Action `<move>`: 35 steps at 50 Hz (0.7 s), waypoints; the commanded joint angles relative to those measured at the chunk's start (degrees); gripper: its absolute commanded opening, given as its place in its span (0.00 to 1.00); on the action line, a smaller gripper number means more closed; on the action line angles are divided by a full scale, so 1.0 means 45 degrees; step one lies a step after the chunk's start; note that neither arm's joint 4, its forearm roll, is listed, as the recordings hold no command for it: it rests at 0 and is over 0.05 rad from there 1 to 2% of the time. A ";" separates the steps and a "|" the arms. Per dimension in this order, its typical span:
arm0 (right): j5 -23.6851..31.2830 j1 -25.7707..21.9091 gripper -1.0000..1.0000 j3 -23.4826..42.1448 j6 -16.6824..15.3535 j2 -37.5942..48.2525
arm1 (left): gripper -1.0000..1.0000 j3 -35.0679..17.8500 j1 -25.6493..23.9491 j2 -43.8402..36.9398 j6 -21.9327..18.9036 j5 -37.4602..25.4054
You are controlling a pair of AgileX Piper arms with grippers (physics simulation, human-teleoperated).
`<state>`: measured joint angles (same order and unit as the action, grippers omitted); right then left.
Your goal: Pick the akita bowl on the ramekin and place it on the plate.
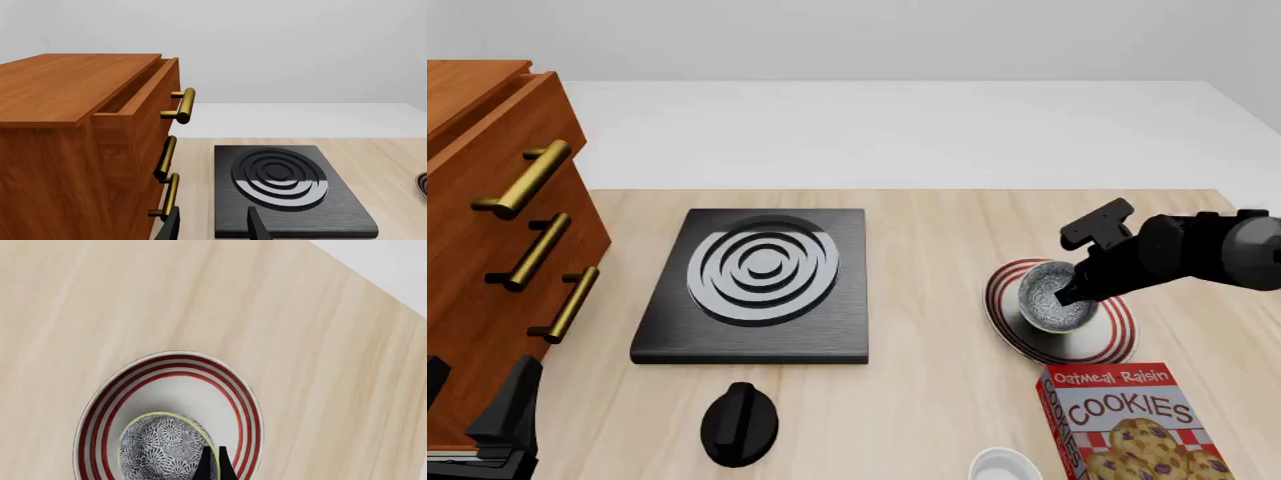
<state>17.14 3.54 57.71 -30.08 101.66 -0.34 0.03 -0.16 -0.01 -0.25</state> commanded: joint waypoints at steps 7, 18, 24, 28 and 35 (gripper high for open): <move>-0.1034 0.0605 0.00 -0.0477 -0.0612 0.0875 | 1.00 0.0000 0.0001 -0.0001 0.0000 -0.0001; -0.1249 0.0570 0.00 -0.0761 -0.0516 0.1035 | 1.00 0.0000 -0.0001 0.0000 -0.0001 0.0000; -0.1673 0.0412 0.00 -0.0961 -0.0381 0.1319 | 1.00 0.0000 0.0002 0.0000 0.0000 -0.0001; -0.1632 0.0373 0.00 -0.0996 -0.0129 0.1206 | 1.00 0.0000 -0.0001 0.0000 0.0000 0.0000; -0.1703 0.0505 1.00 -0.0853 -0.0258 0.1276 | 1.00 0.0000 0.0000 0.0000 -0.0001 -0.0001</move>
<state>9.53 5.98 55.14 -30.52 105.53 -0.34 0.03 -0.16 -0.01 -0.25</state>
